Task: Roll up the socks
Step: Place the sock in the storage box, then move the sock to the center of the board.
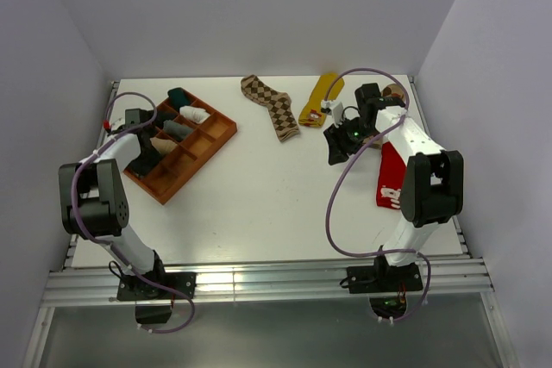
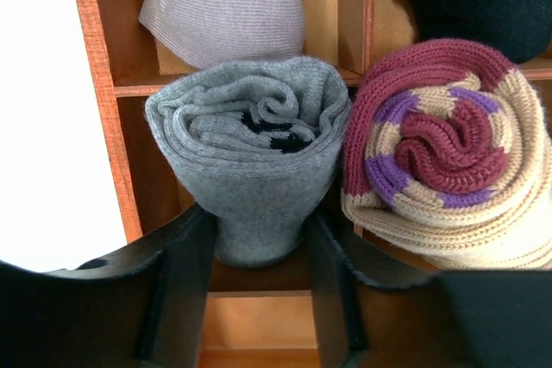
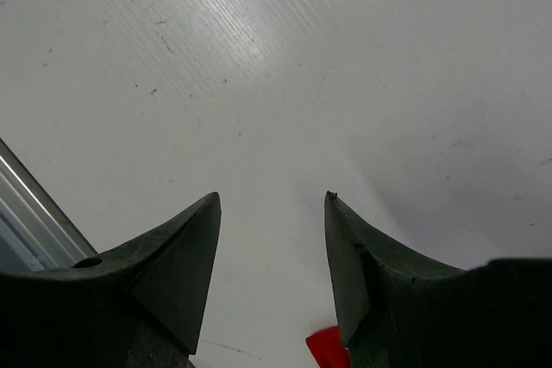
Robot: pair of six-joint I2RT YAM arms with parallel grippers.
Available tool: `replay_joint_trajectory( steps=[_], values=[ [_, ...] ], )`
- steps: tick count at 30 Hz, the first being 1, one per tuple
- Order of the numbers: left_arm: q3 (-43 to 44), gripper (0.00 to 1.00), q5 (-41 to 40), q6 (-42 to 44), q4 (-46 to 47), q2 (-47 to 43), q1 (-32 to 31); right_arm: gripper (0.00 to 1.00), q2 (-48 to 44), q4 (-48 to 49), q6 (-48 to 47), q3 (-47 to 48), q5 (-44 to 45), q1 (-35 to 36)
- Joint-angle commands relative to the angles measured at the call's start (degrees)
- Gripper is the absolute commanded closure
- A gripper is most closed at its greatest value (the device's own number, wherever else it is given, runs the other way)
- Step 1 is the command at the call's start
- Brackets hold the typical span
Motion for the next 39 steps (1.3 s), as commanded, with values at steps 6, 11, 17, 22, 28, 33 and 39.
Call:
replay_joint_trajectory(
  steps=[6,11,17,22,28,33,39],
  values=[
    [3.78,0.39,2.58,-0.89,-4.71,-4.55,-0.73,0.41,-1.42,0.32,0.49,2.23,0.25,0.42],
    [5.19,0.3,2.32,-0.45,-6.38,-6.39,-0.73,0.41,-1.42,0.41,1.11,3.02,1.48,0.33],
    [5.71,0.29,2.06,-0.53,-7.0,-8.41,-0.82,0.42,-3.78,4.79,6.01,1.97,5.94,-0.54],
    [8.87,0.28,0.74,-0.27,-8.93,-12.71,-1.78,0.44,-5.73,11.22,10.95,-1.28,11.84,-6.6],
    [14.68,0.28,0.04,0.78,-10.51,-14.92,-7.21,0.49,-6.34,12.27,9.02,-8.13,16.05,-20.12],
    [15.56,0.29,1.61,1.49,-8.76,-16.15,-12.06,0.49,-7.14,12.89,4.19,-15.34,19.75,-24.89],
    [13.45,0.3,4.25,2.28,-5.42,-18.87,-16.37,0.5,-3.71,13.59,3.57,-16.58,22.75,-25.16]
  ],
)
